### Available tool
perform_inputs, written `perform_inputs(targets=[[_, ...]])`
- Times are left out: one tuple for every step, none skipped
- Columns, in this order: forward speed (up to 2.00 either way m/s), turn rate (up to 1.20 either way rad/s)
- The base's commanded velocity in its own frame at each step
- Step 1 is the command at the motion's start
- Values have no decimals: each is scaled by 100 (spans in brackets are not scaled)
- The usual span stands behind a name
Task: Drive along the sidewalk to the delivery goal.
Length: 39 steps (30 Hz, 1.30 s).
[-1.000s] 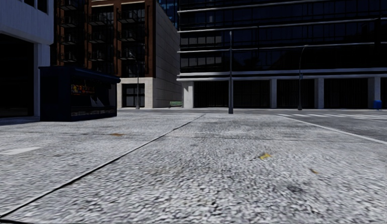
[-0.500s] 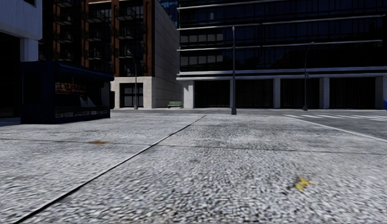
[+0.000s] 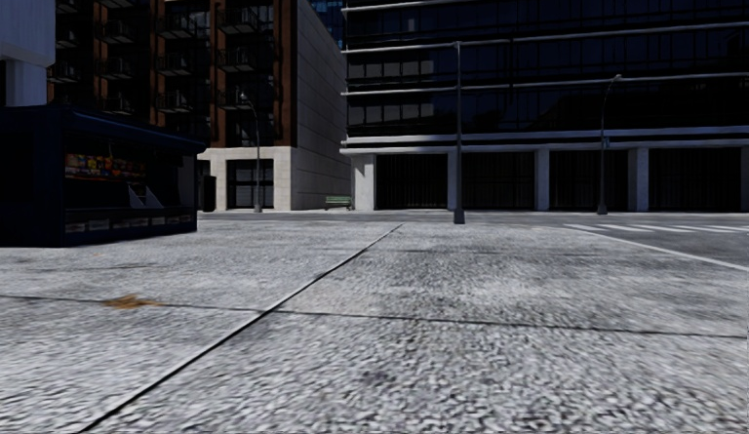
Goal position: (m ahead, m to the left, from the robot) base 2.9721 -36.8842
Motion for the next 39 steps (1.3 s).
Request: perform_inputs(targets=[[196, 0], [196, 0], [196, 0], [196, 0], [196, 0], [196, 0], [196, 0], [196, 0], [196, 0], [196, 0], [196, 0], [196, 0], [196, 0], [196, 0], [196, 0], [196, 0], [196, 0], [196, 0], [196, 0], [196, 0], [196, 0], [196, 0], [196, 0], [196, 0], [196, 0], [196, 0], [196, 0], [196, 0], [196, 0], [196, 0], [196, 0], [196, 0], [196, 0], [196, 0], [196, 0], [196, 0], [196, 0], [196, 0], [196, 0]])
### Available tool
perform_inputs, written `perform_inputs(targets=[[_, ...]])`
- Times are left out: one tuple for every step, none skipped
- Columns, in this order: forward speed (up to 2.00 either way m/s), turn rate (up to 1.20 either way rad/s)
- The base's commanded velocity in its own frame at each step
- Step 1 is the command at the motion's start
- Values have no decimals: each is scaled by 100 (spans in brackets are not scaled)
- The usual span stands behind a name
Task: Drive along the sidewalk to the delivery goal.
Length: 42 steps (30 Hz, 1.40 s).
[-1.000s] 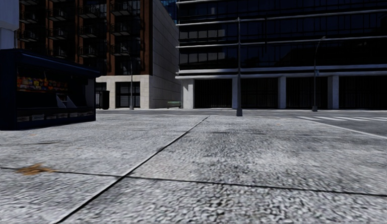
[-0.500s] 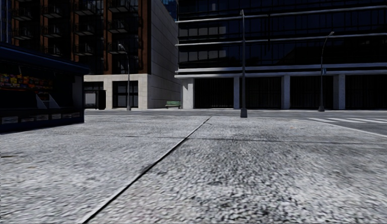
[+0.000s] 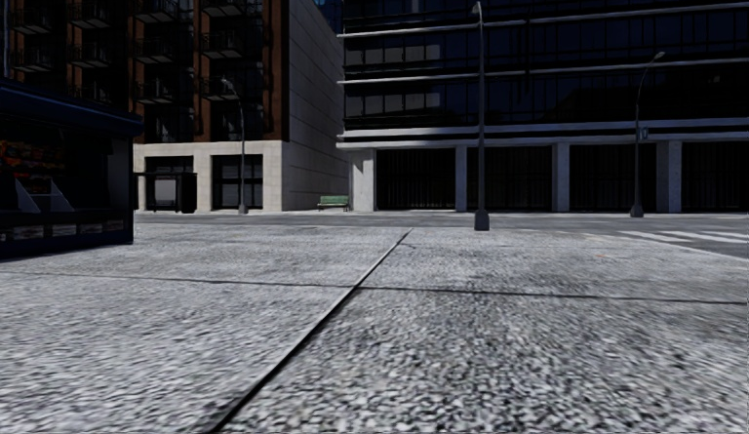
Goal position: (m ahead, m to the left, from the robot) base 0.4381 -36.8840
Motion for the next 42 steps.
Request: perform_inputs(targets=[[196, 0], [197, 0], [198, 0], [198, 0], [198, 0], [198, 0], [198, 0], [198, 0], [198, 0], [198, 0], [198, 0], [198, 0], [198, 0], [198, 0], [198, 0], [198, 0], [198, 0], [198, 0], [198, 0], [198, 0], [198, 0], [198, -1], [198, -5], [198, -5], [198, -6], [198, -7], [198, -7], [198, -8], [198, -8], [198, -9], [198, -14], [198, -22], [198, -27], [198, -27], [198, -28], [198, -28], [198, -28], [198, -29], [198, -29], [198, -29], [198, -30], [198, -33]])
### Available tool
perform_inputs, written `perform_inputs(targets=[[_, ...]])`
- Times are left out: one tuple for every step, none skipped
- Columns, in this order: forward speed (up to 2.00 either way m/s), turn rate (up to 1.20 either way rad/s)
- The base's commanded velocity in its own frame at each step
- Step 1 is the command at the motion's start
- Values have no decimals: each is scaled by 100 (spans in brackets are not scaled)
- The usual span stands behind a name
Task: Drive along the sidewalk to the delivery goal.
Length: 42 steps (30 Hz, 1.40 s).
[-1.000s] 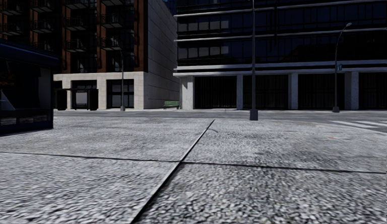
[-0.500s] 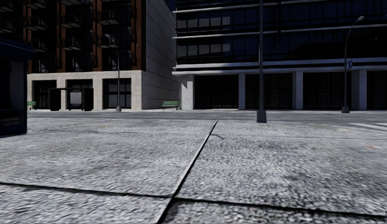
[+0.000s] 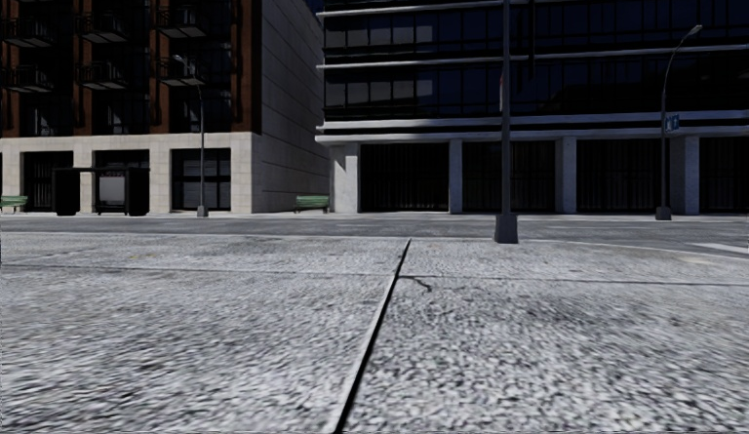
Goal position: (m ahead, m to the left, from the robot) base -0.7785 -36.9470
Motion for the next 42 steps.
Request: perform_inputs(targets=[[198, -39], [198, -39], [198, -43], [198, -45], [198, -46], [198, -47], [198, -47], [198, -47], [198, -48], [198, -48], [198, -49], [198, -49], [198, -50], [198, -52], [199, -55], [199, -55], [199, -56], [199, -56], [199, -57], [199, -57], [199, -57], [199, -57], [199, -57], [199, -57], [200, -58], [200, -58], [200, -58], [200, -58], [200, -58], [200, -58], [200, -58], [200, -58], [200, -58], [200, -58], [200, -58], [200, -58], [200, -58], [199, -58], [200, -58], [200, -58], [200, -57], [200, -57]])
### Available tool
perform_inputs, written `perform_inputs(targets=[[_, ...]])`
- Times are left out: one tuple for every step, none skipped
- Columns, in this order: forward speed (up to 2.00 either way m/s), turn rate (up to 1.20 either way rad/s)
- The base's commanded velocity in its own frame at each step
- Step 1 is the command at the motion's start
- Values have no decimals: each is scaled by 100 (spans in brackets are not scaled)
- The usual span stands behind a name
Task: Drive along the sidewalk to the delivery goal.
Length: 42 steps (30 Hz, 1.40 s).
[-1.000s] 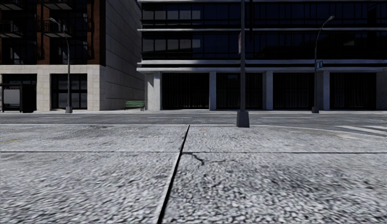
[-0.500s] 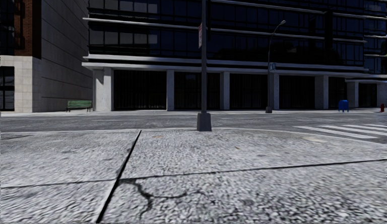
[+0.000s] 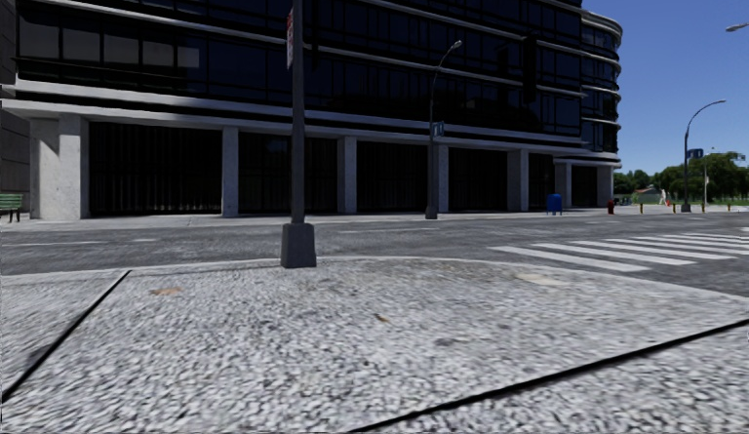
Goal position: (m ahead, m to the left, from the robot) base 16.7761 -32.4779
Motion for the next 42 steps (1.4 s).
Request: perform_inputs(targets=[[200, -39], [200, -14], [199, -2], [199, -2], [199, 0], [200, 0], [200, 0], [200, -3], [200, -7], [200, -7], [200, -14], [200, -21], [200, -27], [200, -35], [200, -35], [200, -40], [200, -44], [200, -45], [200, -54], [200, -54], [200, -56], [200, -57], [200, -58], [200, -58], [200, -58], [200, -59], [200, -59], [200, -59], [200, -59], [200, -59], [200, -59], [200, -60], [200, -60], [200, -60], [200, -60], [200, -60], [200, -60], [193, -61], [185, -61], [182, -61], [182, -61], [181, -62]])
